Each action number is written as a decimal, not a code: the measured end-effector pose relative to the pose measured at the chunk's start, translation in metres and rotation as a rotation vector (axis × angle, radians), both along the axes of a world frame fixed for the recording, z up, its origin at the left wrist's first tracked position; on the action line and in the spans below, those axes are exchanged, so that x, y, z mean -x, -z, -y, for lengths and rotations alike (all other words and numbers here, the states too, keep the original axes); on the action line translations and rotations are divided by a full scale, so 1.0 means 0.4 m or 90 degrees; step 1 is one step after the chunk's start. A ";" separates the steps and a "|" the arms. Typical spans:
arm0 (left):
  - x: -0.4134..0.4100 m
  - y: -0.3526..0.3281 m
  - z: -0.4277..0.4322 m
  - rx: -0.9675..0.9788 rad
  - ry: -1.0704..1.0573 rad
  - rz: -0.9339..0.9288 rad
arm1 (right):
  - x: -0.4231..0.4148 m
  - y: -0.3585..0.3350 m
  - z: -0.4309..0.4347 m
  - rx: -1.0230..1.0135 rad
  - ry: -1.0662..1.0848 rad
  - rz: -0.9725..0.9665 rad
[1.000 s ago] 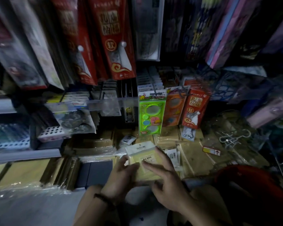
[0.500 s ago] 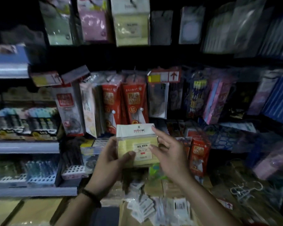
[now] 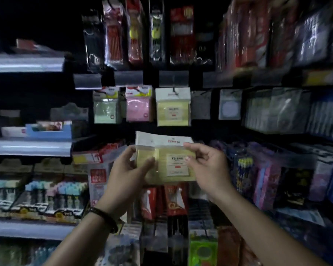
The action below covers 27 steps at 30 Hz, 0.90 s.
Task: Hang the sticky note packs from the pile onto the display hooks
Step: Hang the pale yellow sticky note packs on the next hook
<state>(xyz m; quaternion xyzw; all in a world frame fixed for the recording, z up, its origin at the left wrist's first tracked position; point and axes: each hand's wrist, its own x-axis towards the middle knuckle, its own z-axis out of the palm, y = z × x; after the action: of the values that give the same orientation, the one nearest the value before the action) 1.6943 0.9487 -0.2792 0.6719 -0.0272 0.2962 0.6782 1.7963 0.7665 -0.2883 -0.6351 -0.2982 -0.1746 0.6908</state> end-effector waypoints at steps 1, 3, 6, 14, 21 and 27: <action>-0.004 -0.023 -0.012 -0.018 -0.009 0.011 | -0.015 -0.027 -0.005 0.008 0.005 0.017; -0.011 -0.063 -0.037 -0.060 -0.047 0.042 | -0.044 -0.076 -0.012 0.027 0.026 0.060; -0.033 -0.110 -0.079 -0.106 -0.104 0.065 | -0.094 -0.134 -0.023 0.018 0.067 0.098; -0.072 -0.175 -0.152 -0.170 -0.183 0.123 | -0.204 -0.218 -0.082 -0.011 0.159 0.226; -0.088 -0.166 -0.170 -0.174 -0.168 0.117 | -0.212 -0.220 -0.106 -0.047 0.249 0.366; -0.090 -0.167 -0.184 -0.158 -0.163 0.121 | -0.203 -0.241 -0.112 -0.069 0.255 0.411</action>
<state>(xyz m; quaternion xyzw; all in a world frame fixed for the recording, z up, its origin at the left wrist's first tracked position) 1.7302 1.0224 -0.2124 0.7171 -0.0415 0.4367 0.5416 1.8776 0.8115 -0.1920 -0.5557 -0.3608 -0.5124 0.5464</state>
